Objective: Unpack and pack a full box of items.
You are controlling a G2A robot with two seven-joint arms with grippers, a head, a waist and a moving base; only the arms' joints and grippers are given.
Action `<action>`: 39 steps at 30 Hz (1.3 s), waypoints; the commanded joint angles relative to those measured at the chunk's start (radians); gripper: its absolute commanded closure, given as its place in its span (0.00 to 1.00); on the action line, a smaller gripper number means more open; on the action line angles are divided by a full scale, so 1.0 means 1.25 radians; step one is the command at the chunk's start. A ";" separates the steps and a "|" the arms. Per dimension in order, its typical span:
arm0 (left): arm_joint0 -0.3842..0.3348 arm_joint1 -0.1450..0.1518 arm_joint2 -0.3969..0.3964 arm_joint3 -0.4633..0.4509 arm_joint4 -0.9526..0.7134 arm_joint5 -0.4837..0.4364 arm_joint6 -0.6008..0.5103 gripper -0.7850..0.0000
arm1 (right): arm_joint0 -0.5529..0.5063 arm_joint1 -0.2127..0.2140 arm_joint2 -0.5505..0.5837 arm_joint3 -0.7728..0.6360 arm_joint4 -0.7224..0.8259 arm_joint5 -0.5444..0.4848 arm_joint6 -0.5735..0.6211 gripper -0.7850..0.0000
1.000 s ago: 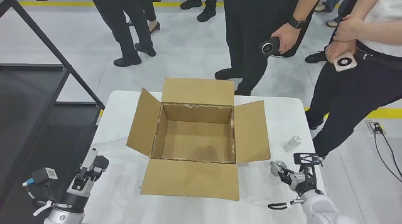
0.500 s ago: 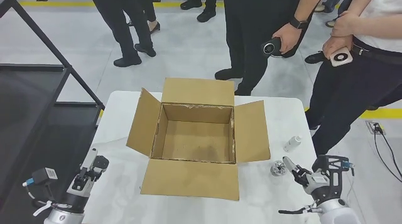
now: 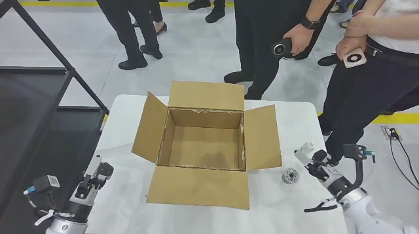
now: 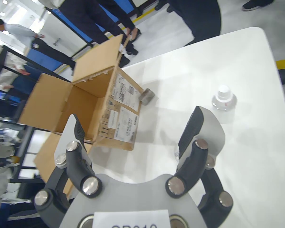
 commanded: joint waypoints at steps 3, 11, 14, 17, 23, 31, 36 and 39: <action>0.000 0.000 0.000 0.000 0.000 0.000 0.000 0.00 | 0.062 0.011 0.037 0.062 0.217 -0.006 0.139 0.00; 0.000 0.000 0.000 0.000 0.000 0.000 0.000 0.00 | 0.062 0.011 0.037 0.062 0.217 -0.006 0.139 0.00; 0.000 0.000 0.000 0.000 0.000 0.000 0.000 0.00 | 0.062 0.011 0.037 0.062 0.217 -0.006 0.139 0.00; 0.000 0.000 0.000 0.000 0.000 0.000 0.000 0.00 | 0.089 0.011 0.003 0.101 0.241 0.026 0.127 0.00; 0.000 0.000 0.000 0.000 0.000 0.000 0.000 0.00 | 0.218 0.019 -0.048 0.255 0.366 0.059 0.220 0.00; 0.000 0.000 0.000 0.000 0.000 0.000 0.000 0.00 | 0.338 0.032 -0.082 0.417 0.454 0.067 0.341 0.00; 0.000 0.000 0.000 0.000 0.000 0.000 0.000 0.00 | 0.384 0.036 -0.121 0.456 0.469 0.056 0.381 0.00; 0.000 0.000 0.000 0.000 0.000 0.000 0.000 0.00 | 0.402 0.037 -0.146 0.456 0.481 0.050 0.389 0.00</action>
